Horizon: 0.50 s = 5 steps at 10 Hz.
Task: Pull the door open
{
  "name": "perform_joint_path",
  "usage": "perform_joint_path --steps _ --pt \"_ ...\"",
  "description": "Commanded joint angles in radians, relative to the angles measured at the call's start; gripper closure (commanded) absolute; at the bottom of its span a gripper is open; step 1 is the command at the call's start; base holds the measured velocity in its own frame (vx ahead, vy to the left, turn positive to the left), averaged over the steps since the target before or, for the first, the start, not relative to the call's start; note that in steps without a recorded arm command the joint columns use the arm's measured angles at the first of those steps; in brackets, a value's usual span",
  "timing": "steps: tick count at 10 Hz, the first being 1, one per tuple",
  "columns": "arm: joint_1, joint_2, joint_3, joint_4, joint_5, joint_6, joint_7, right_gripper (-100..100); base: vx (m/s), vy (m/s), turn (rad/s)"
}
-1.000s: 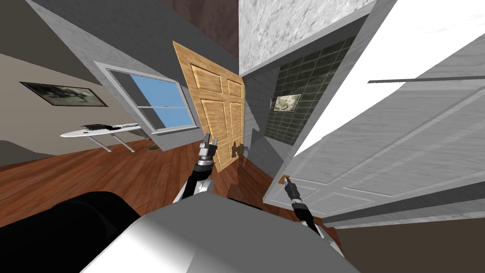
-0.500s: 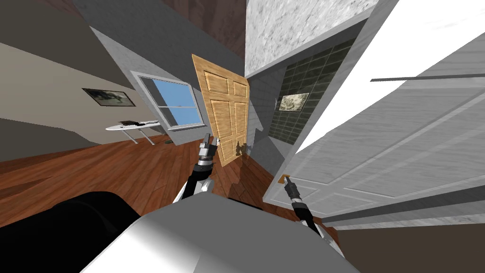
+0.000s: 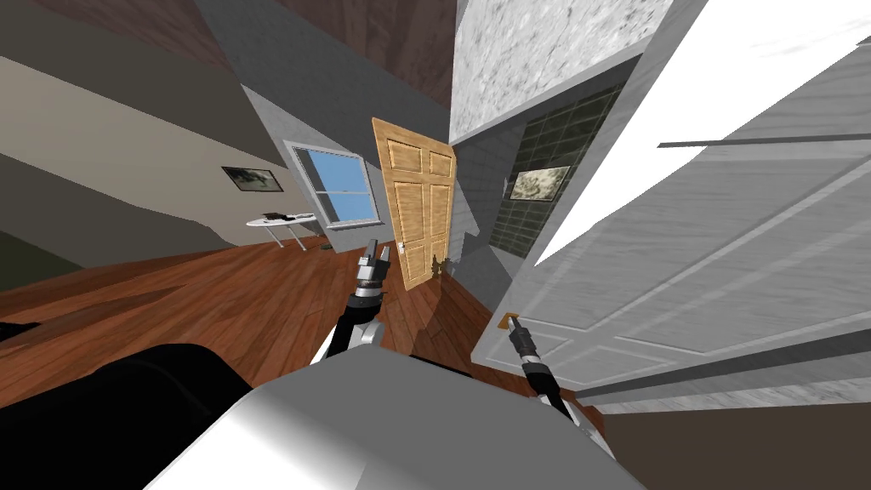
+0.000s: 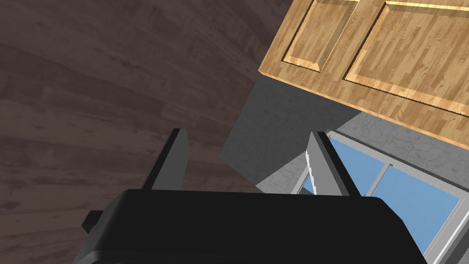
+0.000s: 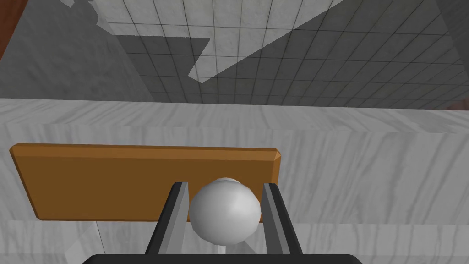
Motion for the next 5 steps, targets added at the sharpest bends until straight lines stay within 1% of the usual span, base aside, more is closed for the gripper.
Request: perform_joint_path --steps 1,2,3,4,5 --pt "0.0 -0.002 -0.002 -0.002 0.001 -0.002 -0.002 100 -0.2 -0.071 0.077" --pt "0.001 0.001 0.001 -0.004 0.002 0.001 -0.001 100 -0.084 -0.024 0.021" --pt "0.002 -0.007 0.039 -0.007 0.02 -0.017 -0.019 100 -0.089 -0.003 -0.137" --pt "0.002 -0.01 0.05 -0.008 0.026 -0.023 -0.024 100 -0.126 0.0 -0.117" --pt "0.001 -0.017 0.074 -0.01 0.037 -0.036 -0.036 100 -0.133 -0.012 -0.113"
